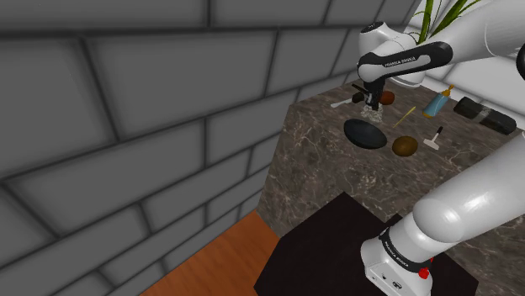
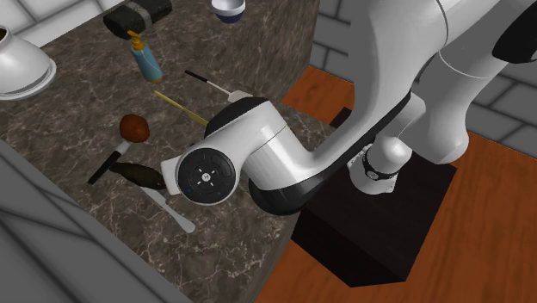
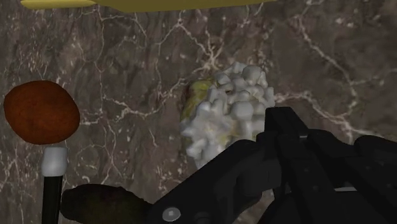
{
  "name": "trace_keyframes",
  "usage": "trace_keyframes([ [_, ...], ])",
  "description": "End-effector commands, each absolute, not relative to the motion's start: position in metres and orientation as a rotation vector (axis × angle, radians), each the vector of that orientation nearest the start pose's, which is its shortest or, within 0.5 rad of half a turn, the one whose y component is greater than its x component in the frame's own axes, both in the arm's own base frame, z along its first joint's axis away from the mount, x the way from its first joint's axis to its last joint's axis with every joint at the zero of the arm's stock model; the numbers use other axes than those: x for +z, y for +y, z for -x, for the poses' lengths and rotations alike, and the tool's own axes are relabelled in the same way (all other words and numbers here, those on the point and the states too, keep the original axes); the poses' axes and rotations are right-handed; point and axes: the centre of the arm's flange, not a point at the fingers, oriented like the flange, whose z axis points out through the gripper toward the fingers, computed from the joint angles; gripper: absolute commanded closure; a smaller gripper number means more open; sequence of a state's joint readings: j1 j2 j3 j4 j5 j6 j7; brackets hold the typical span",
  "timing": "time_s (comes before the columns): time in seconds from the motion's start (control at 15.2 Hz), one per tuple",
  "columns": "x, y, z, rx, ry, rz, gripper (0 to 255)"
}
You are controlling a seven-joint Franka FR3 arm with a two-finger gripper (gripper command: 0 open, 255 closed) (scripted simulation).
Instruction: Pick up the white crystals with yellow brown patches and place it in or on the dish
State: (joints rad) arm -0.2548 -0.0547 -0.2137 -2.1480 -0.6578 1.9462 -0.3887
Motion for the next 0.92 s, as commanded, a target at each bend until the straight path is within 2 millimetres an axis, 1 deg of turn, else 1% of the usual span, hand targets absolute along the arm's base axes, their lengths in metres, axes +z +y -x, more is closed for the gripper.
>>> trace_keyframes([
  [0.0,0.425,-0.271,-0.443,0.673,-0.382,3.523,0],
  [0.26,0.427,-0.313,-0.495,0.729,-0.732,3.275,0],
  [0.33,0.426,-0.317,-0.499,0.732,-0.759,3.253,0],
  [0.73,0.399,-0.328,-0.488,0.732,-0.759,3.253,0],
  [0.79,0.391,-0.331,-0.486,0.732,-0.759,3.253,0],
  [0.86,0.391,-0.331,-0.486,0.732,-0.759,3.253,0],
])
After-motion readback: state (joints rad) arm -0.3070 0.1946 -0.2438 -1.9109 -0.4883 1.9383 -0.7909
